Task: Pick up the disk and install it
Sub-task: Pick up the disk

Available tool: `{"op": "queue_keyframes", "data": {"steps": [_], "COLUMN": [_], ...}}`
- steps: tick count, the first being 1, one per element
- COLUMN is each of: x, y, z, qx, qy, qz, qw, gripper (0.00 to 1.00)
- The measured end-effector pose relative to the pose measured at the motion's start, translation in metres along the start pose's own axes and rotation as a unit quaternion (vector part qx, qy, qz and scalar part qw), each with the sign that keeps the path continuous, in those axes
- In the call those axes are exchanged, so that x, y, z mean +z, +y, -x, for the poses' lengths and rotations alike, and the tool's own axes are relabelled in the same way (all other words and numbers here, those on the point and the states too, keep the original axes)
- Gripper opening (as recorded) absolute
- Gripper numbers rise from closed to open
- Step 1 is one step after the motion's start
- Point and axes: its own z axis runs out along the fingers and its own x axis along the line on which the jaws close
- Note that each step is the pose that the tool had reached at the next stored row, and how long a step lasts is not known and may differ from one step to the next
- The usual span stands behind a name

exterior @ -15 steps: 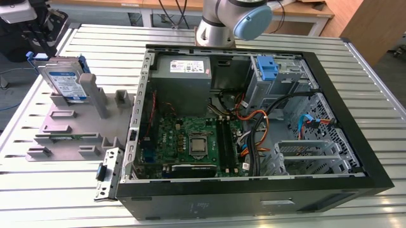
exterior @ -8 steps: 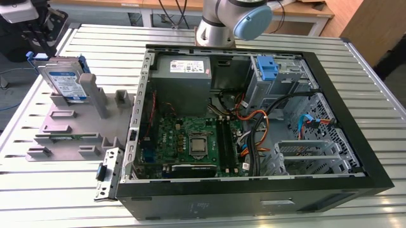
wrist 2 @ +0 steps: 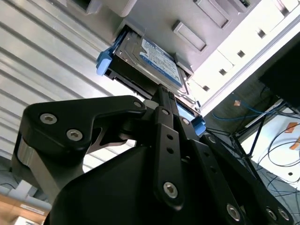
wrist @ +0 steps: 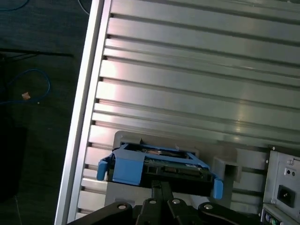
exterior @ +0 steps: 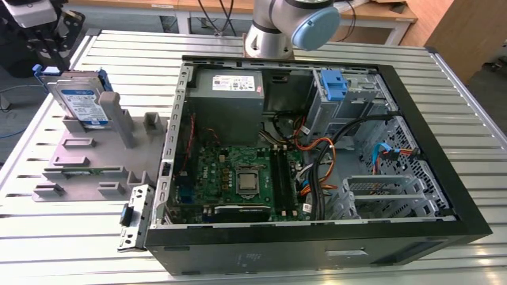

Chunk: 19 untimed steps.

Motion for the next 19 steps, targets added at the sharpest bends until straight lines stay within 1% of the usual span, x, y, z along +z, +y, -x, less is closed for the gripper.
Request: {"op": "queue_keyframes", "data": {"steps": [2, 5, 7, 9, 11, 13, 16, 19], "x": [0.0001, 0.0003, 0.0004, 0.0006, 0.0007, 0.0008, 0.001, 0.0012], "y": [0.0, 0.0, 0.0, 0.0, 0.0, 0.0, -0.0001, -0.0001], "z": [0.0, 0.0, 0.0, 0.0, 0.0, 0.0, 0.0, 0.0], "qx": [-0.018, -0.045, -0.064, -0.082, -0.1, -0.117, -0.145, -0.171], "qy": [0.0006, 0.0015, 0.0022, 0.0028, 0.0034, 0.004, 0.005, 0.0059], "qz": [-0.0001, -0.0002, -0.0003, -0.0004, -0.0005, -0.0006, -0.0007, -0.0009], "qw": [0.9998, 0.999, 0.998, 0.9967, 0.995, 0.9931, 0.9895, 0.9852], "gripper": [0.11, 0.11, 0.11, 0.11, 0.11, 0.11, 0.11, 0.11]}}
